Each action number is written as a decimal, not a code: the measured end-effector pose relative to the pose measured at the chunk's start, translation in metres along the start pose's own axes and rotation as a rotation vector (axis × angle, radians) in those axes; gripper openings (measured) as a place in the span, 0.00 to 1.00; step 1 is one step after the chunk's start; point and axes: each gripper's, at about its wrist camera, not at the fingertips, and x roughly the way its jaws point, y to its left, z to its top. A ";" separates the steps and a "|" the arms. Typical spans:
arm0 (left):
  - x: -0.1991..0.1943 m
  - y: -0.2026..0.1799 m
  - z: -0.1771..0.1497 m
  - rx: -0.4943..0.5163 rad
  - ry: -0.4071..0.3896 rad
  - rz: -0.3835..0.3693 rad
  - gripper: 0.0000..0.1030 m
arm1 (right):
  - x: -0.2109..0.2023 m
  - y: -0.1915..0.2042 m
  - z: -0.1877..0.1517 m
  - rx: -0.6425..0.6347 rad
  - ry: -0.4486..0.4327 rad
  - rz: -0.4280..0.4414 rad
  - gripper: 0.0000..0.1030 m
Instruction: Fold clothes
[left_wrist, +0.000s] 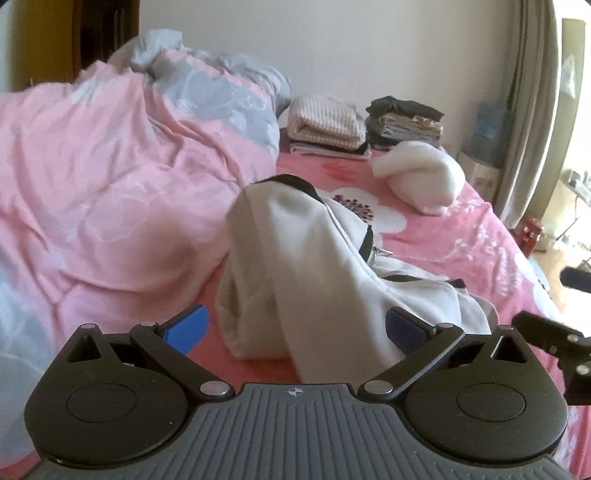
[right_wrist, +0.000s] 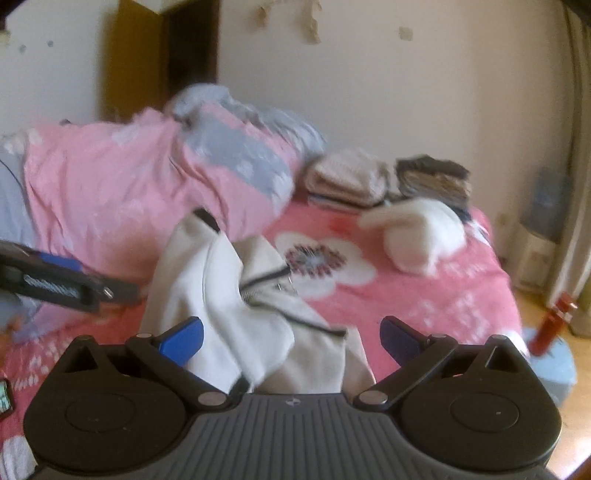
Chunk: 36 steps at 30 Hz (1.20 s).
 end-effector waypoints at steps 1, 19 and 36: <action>0.005 -0.003 0.000 0.009 -0.003 0.004 1.00 | 0.005 -0.002 0.001 -0.015 -0.007 0.017 1.00; 0.053 0.000 -0.009 -0.066 0.000 -0.058 0.72 | 0.098 -0.026 -0.025 0.134 0.150 0.376 0.89; 0.019 0.061 -0.038 -0.343 0.096 -0.190 0.68 | 0.072 -0.008 -0.045 0.208 0.163 0.696 0.23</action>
